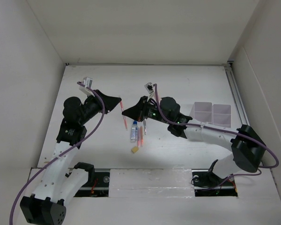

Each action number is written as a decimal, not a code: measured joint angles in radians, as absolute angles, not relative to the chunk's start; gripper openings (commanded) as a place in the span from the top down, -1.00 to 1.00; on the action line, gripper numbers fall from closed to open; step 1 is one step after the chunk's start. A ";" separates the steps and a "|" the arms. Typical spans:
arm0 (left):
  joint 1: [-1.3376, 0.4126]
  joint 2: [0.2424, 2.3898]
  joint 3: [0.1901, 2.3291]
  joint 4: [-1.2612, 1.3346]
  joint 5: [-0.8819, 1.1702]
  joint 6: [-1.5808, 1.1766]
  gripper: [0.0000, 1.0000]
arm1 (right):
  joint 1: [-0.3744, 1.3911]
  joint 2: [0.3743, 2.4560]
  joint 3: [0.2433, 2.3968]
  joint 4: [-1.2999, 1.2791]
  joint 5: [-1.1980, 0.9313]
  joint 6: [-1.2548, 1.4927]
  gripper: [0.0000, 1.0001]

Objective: Sort the stationery into containers
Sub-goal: Close the pen cap on the pen, then place the pen in the storage box, then pick up the pen from the center of the board.

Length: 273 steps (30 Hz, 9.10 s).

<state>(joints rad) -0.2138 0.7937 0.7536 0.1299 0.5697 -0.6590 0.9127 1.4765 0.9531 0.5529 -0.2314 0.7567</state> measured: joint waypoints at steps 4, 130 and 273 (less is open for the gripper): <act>-0.213 0.794 0.744 0.131 0.568 -0.646 1.00 | 0.909 1.499 0.965 0.554 -0.252 0.758 1.00; -0.255 0.767 0.874 -0.334 0.182 -0.468 -1.00 | 0.235 0.918 0.421 0.634 0.680 0.353 1.00; -0.256 0.802 0.867 -0.439 -0.116 -0.540 -1.00 | 1.058 1.859 1.183 -0.315 0.498 0.791 0.36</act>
<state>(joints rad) -0.2562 0.8017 0.8665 -0.4393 -0.1162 -0.5396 1.0576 1.8591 1.1831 -0.3153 0.4984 0.7906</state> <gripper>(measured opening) 0.997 0.324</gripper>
